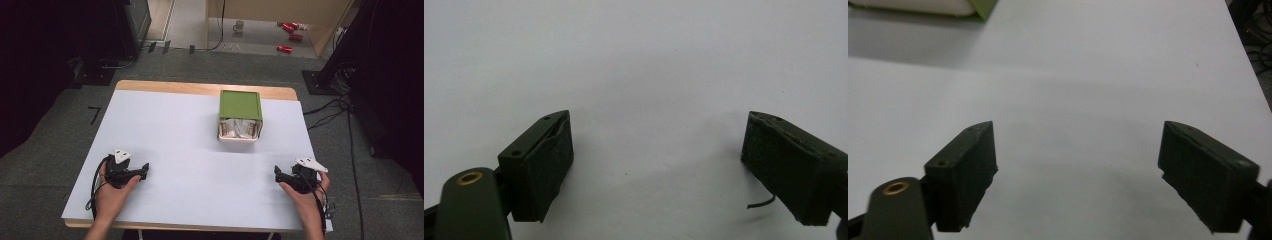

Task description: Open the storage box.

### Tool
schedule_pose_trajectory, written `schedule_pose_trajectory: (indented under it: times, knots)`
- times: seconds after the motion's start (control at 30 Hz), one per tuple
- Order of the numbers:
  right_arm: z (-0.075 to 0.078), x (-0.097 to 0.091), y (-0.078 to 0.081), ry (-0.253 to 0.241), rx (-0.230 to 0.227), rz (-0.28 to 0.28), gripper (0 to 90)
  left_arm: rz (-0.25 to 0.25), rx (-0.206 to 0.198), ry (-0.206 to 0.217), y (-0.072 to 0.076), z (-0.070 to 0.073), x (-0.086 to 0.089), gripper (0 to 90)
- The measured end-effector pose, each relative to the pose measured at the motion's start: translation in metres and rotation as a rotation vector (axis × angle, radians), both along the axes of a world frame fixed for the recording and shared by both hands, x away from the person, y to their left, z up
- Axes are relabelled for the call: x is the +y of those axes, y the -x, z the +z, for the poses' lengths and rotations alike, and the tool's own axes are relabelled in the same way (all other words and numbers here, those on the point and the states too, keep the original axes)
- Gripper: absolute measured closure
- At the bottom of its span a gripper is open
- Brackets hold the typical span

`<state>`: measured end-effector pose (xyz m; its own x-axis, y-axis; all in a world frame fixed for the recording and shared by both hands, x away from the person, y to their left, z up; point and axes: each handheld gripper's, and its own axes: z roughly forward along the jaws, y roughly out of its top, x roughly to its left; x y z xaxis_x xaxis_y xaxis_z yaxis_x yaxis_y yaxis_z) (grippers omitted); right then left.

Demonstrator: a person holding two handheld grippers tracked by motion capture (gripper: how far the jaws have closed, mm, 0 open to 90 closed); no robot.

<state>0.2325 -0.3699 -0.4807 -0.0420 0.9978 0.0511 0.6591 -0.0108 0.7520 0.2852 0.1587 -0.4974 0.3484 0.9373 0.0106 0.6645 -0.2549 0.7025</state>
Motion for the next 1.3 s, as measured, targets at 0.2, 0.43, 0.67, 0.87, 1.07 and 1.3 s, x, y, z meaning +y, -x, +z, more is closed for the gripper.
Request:
schedule_pose_trajectory:
  times: [0.2,0.43,0.67,0.87,1.07,1.3]
  knots:
    - [0.012,0.018,-0.007,-0.025,-0.048,0.008,25.8,0.000,-0.001,0.001,0.000,0.000,0.000,13.8]
    - [0.024,0.037,-0.018,-0.062,-0.087,0.053,31.2,0.000,0.000,0.001,0.000,0.000,0.000,13.8]
    - [0.040,0.055,-0.030,-0.086,-0.128,0.095,37.3,0.000,0.000,0.001,0.000,0.000,0.000,13.8]
    - [0.048,0.071,-0.040,-0.104,-0.143,0.127,41.7,0.000,0.000,0.001,0.000,0.000,0.000,13.8]
    - [0.054,0.084,-0.049,-0.118,-0.156,0.161,49.4,0.000,0.001,0.000,0.000,0.000,0.000,13.8]
    - [0.059,0.096,-0.061,-0.127,-0.171,0.174,53.3,0.000,0.001,0.000,0.000,0.000,0.000,13.7]
